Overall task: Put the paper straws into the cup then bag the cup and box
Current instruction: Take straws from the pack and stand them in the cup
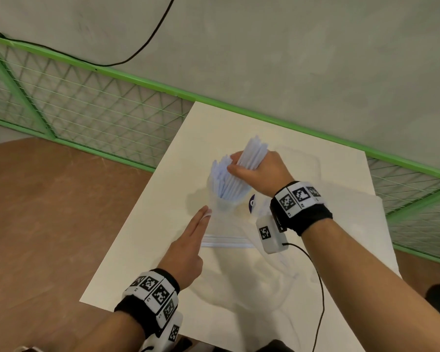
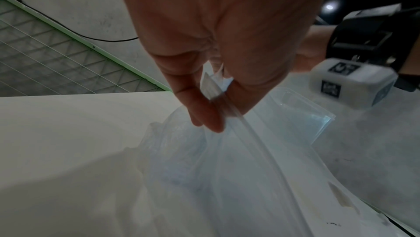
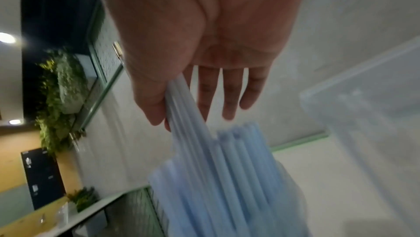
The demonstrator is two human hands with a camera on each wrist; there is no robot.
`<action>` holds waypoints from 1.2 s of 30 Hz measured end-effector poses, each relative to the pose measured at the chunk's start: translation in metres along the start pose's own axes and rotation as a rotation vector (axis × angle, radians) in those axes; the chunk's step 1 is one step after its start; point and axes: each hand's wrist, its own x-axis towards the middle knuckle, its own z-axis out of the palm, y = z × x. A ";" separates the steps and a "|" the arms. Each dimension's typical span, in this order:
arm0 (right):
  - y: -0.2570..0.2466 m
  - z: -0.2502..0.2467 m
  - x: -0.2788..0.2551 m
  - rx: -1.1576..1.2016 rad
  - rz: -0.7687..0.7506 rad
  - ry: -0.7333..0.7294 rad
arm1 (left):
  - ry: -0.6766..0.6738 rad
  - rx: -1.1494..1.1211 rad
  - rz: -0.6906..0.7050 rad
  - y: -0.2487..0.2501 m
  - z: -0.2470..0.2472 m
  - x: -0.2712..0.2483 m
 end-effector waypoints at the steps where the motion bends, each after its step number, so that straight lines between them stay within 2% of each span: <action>1: 0.004 0.006 -0.001 0.028 0.000 -0.023 | 0.001 -0.004 0.000 0.000 0.000 0.000; 6: 0.019 0.007 -0.007 0.017 -0.023 -0.065 | 0.001 -0.013 -0.001 -0.001 -0.002 0.001; 9: 0.013 -0.003 -0.025 0.139 -0.159 0.172 | -0.001 -0.006 -0.004 -0.003 -0.002 0.002; 11: 0.009 0.003 -0.038 0.084 -0.268 0.290 | -0.004 -0.011 -0.002 -0.002 -0.001 0.002; 12: 0.009 0.010 -0.042 -0.009 -0.300 0.285 | -0.005 -0.015 0.000 -0.001 0.000 0.002; 14: 0.012 0.030 -0.049 -0.224 -0.308 0.181 | -0.003 -0.025 0.009 0.000 0.001 0.002; 16: 0.018 0.043 -0.052 -0.347 -0.317 0.098 | -0.005 -0.033 0.012 0.002 0.003 0.003; 17: 0.020 0.045 -0.051 -0.374 -0.331 0.101 | -0.007 -0.034 0.009 0.002 0.004 0.003; 21: 0.022 0.041 -0.044 -0.409 -0.309 0.167 | -0.005 -0.034 0.000 0.000 0.005 0.001; 26: 0.029 0.051 -0.047 -0.504 -0.311 0.084 | -0.003 -0.048 -0.011 0.003 0.003 -0.001; 30: 0.025 0.046 -0.045 -0.459 -0.335 0.151 | 0.006 -0.035 -0.010 0.004 0.000 -0.003; 34: 0.029 0.059 -0.049 -0.481 -0.353 0.034 | 0.003 -0.029 -0.012 0.007 0.000 -0.005; 36: 0.032 0.058 -0.046 -0.492 -0.346 0.061 | 0.001 -0.027 -0.013 0.006 0.000 -0.005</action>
